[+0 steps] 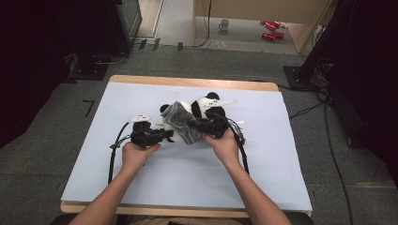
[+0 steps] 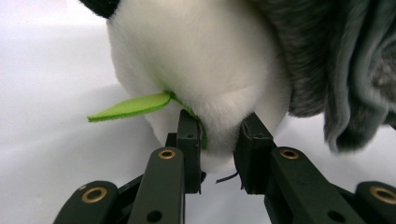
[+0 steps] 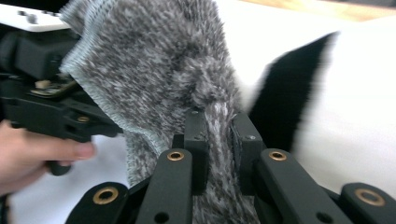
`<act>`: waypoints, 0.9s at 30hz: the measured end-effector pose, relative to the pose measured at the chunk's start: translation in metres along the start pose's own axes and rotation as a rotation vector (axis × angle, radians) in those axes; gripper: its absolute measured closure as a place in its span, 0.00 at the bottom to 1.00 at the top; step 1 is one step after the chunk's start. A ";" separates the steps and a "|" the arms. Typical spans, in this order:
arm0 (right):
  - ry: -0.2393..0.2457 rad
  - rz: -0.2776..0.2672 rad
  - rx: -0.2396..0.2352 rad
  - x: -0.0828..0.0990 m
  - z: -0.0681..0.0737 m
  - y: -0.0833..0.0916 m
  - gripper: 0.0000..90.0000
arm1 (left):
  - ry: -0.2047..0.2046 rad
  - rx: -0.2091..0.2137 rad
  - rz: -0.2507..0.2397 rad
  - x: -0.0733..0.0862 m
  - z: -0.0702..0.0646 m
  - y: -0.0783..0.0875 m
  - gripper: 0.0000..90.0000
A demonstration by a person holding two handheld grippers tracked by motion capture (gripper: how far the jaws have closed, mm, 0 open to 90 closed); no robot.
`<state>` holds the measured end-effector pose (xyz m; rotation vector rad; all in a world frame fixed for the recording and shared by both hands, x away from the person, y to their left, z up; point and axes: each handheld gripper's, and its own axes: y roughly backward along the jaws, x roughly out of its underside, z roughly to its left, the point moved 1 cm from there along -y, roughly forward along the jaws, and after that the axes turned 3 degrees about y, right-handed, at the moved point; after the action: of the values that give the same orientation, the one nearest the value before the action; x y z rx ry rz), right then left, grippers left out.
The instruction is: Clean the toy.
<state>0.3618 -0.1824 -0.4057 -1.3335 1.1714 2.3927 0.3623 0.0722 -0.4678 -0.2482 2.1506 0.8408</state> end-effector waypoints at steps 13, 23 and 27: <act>-0.077 -0.031 0.051 -0.001 -0.035 0.027 0.89 | 0.010 0.002 0.015 -0.001 0.004 0.000 0.83; -0.147 -0.071 0.111 0.003 -0.067 0.053 0.90 | 0.031 0.012 0.022 -0.003 0.007 0.000 0.83; -0.175 -0.079 0.153 0.008 -0.080 0.062 0.90 | 0.036 0.008 0.025 -0.003 0.008 0.000 0.83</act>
<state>0.3795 -0.2825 -0.4015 -1.0793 1.2024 2.2613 0.3694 0.0771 -0.4690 -0.2342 2.1942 0.8473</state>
